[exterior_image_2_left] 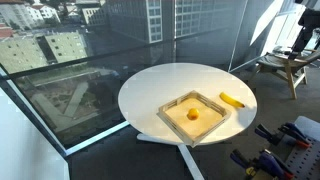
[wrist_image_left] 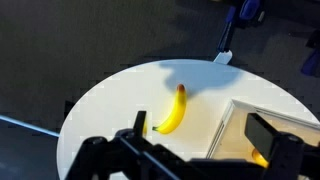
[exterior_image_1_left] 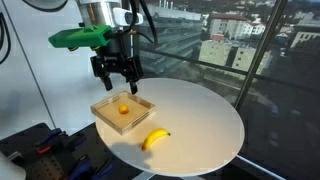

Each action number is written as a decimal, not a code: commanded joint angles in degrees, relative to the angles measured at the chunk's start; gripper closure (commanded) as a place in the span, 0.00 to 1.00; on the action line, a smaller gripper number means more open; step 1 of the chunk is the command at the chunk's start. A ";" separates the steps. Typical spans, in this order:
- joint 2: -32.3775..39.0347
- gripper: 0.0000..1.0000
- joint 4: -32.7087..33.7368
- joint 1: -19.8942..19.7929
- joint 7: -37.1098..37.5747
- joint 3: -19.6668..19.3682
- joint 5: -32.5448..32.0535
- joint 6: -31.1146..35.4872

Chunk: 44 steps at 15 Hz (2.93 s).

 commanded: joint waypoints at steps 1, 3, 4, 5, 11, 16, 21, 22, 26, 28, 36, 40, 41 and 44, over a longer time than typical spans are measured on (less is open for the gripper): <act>0.05 0.00 0.07 -0.34 -0.20 0.36 0.29 -0.08; 0.05 0.00 0.07 -0.34 -0.20 0.36 0.29 -0.08; 0.05 0.00 0.07 -0.34 -0.20 0.36 0.29 -0.08; 0.05 0.00 0.07 -0.34 -0.20 0.36 0.29 -0.08; 0.05 0.00 0.07 -0.34 -0.20 0.36 0.29 -0.08; 0.04 0.00 0.07 -0.34 -0.20 0.36 0.29 -0.08; 0.05 0.00 0.07 -0.34 -0.19 0.36 0.29 -0.08; 0.05 0.00 0.07 -0.34 -0.19 0.36 0.29 -0.08; -0.10 0.00 0.53 0.79 -1.15 0.04 1.99 -1.03; 0.14 0.00 1.02 1.70 -1.61 -0.22 3.63 -1.50; 3.11 0.00 3.81 5.00 -2.63 -1.17 11.17 -1.87; 5.63 0.00 6.08 5.51 -3.72 -1.99 14.52 -2.68; 6.23 0.00 6.72 5.54 -4.17 -2.21 15.24 -2.97; 8.44 0.00 9.13 5.17 -4.75 -2.56 16.48 -3.78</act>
